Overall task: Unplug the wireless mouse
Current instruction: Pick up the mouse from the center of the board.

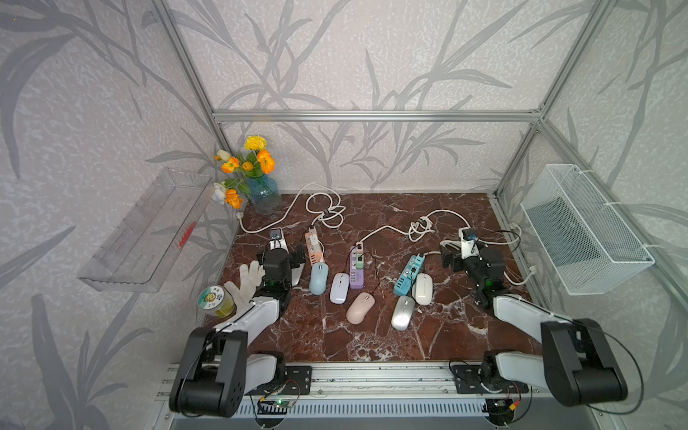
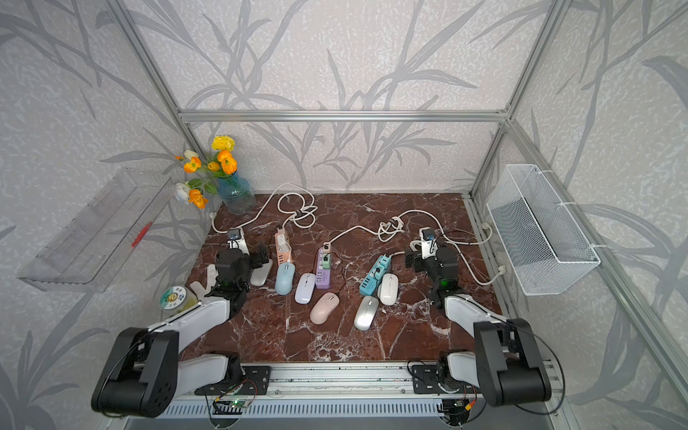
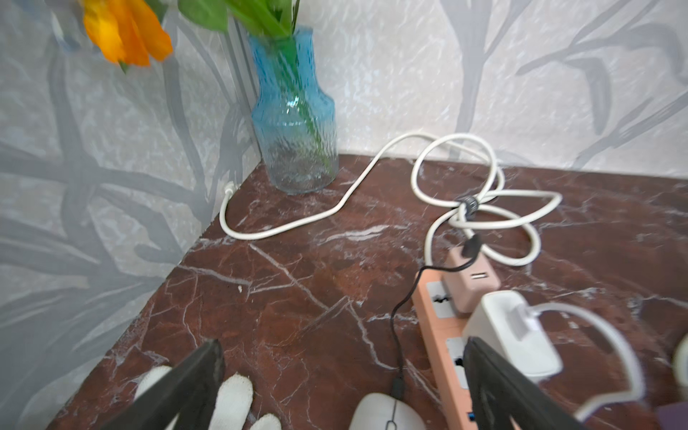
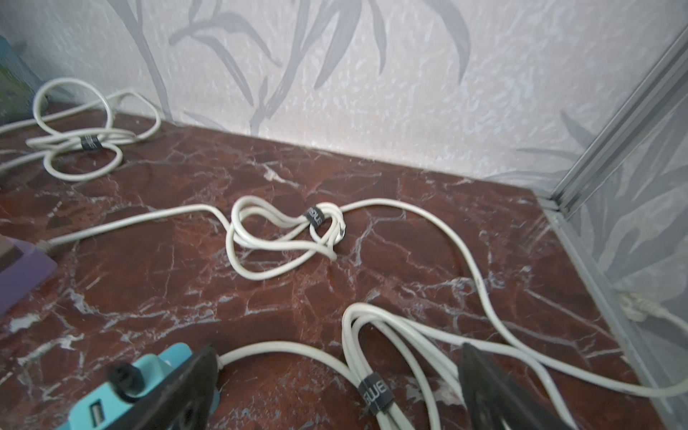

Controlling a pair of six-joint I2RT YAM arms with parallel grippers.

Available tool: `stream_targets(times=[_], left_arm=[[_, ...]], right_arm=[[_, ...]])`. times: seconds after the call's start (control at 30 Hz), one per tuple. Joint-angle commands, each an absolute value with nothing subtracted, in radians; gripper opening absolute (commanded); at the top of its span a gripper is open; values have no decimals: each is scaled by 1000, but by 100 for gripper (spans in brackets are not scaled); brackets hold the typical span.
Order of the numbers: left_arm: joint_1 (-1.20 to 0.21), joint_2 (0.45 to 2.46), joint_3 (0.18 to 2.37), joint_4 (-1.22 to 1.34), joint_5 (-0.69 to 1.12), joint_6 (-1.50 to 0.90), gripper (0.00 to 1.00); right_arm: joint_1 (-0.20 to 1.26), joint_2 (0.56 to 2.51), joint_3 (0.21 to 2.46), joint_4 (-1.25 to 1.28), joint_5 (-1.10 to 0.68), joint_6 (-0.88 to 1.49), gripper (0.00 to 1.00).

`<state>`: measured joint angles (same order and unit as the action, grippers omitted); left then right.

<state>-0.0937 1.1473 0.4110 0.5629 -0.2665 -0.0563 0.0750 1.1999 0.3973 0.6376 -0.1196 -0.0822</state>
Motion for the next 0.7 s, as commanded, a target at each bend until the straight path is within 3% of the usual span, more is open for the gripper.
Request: stream_targets(times=[0.0,0.13,0.23,0.3,0.47,0.67], left_arm=[[-102,1031,473,351,-310,-121,99],[-99,998,663,-23,-494,-366,99],[-98,1012,809,-245,-501,-417,99],[-97,1003,864,-302,-494,-457,100],[-147,1057,1005,-390,-339,-438,99],[-398,1168,1131,-504,-324,-381,99]], right_arm=[[74,1104,451,467,-112,-21,99],[74,1051,547,261,24,174,99],[74,1043,670,-46,264,410,99],[72,1062,743,-202,325,471,99],[72,1042,794,-258,234,484,99],[72,1072,858,-234,-65,476,100]])
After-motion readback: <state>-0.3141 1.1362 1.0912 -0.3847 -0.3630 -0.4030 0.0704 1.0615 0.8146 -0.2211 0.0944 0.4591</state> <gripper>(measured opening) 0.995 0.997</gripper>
